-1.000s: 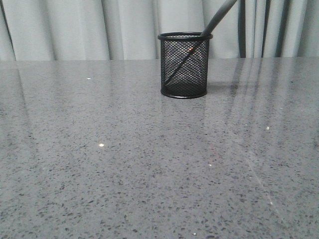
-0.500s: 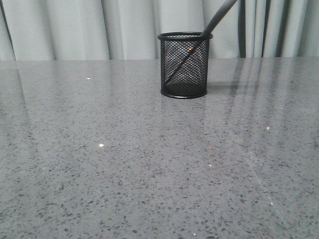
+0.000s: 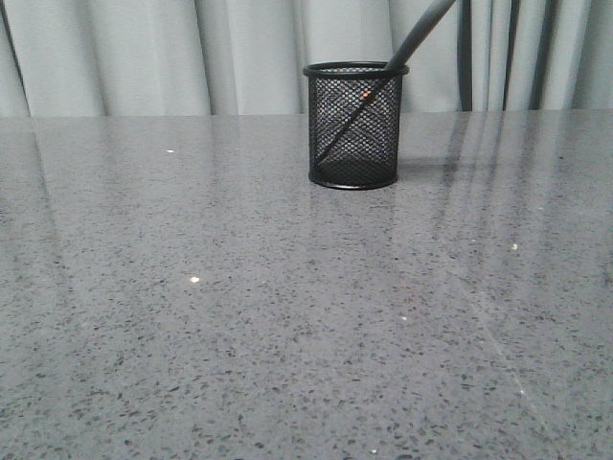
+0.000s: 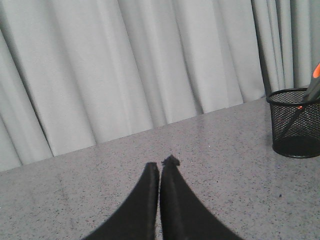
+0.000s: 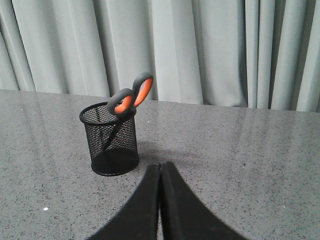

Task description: Put scissors into bucket

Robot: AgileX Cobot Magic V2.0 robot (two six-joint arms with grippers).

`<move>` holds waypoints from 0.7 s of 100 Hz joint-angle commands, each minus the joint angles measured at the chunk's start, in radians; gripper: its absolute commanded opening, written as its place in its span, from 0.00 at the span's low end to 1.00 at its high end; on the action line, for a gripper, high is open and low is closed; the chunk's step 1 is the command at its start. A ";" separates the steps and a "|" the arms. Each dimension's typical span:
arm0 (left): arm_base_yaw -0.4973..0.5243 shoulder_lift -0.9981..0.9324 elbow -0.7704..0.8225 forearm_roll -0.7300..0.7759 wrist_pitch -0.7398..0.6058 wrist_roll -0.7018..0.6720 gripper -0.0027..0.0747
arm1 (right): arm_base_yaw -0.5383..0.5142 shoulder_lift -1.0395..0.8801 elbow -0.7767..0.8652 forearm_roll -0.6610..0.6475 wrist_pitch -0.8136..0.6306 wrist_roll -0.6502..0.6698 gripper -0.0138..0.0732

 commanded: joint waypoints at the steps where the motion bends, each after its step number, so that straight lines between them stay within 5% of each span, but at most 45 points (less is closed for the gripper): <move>1: 0.005 0.007 -0.027 0.043 -0.074 -0.011 0.01 | -0.005 0.005 -0.028 0.004 -0.086 0.001 0.11; 9: 0.045 -0.009 -0.017 0.094 -0.054 -0.040 0.01 | -0.005 0.005 -0.028 0.004 -0.086 0.001 0.11; 29: 0.253 -0.106 0.108 0.280 -0.047 -0.417 0.01 | -0.005 0.005 -0.028 0.004 -0.086 0.001 0.11; 49: 0.307 -0.230 0.237 0.288 -0.052 -0.458 0.01 | -0.005 0.005 -0.028 0.004 -0.086 0.001 0.11; 70: 0.307 -0.230 0.235 0.259 0.091 -0.486 0.01 | -0.005 0.007 -0.028 0.004 -0.086 0.001 0.11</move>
